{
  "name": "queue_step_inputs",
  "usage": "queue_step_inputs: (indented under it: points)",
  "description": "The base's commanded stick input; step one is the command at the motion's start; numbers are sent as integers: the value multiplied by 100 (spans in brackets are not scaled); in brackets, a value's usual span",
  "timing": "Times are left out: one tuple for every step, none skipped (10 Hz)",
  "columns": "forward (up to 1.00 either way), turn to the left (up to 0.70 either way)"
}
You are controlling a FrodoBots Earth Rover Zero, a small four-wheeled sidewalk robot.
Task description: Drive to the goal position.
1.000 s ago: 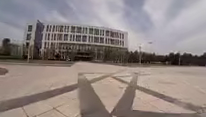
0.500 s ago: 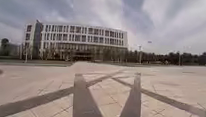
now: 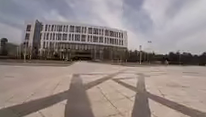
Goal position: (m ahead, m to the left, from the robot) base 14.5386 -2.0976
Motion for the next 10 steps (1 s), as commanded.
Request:
queue_step_inputs:
  points:
    - [70,0]
    - [70,0]
    - [70,0]
    - [70,0]
    - [70,0]
    - [70,0]
    - [70,0]
    - [70,0]
    - [70,0]
    - [70,0]
